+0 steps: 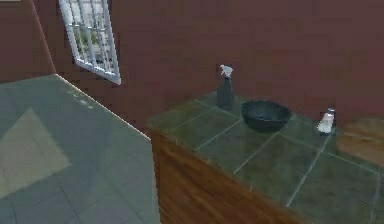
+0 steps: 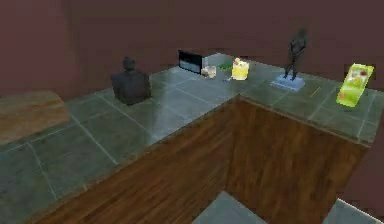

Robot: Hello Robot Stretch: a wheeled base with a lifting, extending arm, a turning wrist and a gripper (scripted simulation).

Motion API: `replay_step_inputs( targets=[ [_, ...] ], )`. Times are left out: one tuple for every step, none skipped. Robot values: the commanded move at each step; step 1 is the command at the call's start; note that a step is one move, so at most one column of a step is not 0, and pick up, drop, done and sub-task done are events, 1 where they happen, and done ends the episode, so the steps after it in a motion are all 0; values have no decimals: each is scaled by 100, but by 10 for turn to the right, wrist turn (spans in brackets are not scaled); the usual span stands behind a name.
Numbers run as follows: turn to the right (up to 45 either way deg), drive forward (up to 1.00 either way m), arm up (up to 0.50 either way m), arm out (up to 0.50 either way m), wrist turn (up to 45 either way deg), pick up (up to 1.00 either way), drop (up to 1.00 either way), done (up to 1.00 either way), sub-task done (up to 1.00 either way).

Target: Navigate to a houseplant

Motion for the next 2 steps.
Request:
replay_step_inputs(
  targets=[
    [-450, 0, 0, 0, 0, 0, 0, 0, 0],
    [0, 100, 0, 0, 0, 0, 0, 0, 0]
  ],
)
